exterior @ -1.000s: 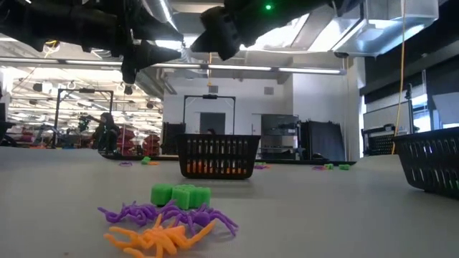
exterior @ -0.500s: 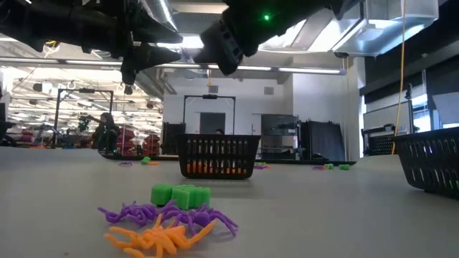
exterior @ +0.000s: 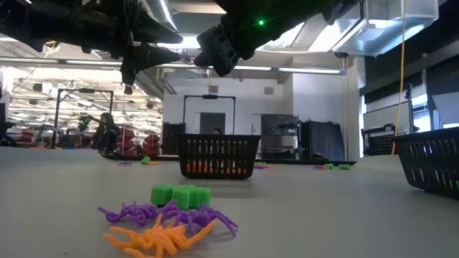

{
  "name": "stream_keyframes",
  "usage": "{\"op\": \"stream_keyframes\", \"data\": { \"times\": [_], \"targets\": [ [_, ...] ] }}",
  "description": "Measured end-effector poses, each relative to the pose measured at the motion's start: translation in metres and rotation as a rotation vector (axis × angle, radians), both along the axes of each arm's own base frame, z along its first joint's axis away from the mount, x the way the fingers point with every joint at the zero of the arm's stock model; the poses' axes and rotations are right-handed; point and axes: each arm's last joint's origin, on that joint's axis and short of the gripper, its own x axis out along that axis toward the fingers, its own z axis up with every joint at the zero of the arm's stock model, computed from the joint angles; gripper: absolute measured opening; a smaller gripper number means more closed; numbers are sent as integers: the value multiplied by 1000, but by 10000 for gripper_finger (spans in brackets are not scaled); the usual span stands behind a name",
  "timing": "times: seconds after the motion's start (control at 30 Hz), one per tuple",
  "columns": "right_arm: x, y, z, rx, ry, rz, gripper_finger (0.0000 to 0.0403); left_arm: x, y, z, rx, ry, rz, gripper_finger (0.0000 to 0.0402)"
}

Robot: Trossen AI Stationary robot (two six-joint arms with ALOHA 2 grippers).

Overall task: Sort Halloween decoration
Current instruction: Put the violet spider toy into the bottom left black bin

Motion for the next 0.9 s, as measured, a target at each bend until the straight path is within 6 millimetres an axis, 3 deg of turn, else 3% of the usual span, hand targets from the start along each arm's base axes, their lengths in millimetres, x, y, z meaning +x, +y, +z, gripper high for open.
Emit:
{"op": "stream_keyframes", "data": {
  "times": [0.67, 0.9],
  "targets": [
    [5, -5, 7, 46, -84, 71, 0, 0, 5, -2, 48, 38, 31, 159],
    [5, -5, 7, 46, -83, 71, 0, 0, 5, -3, 57, 51, 35, 103]
  ]
}}
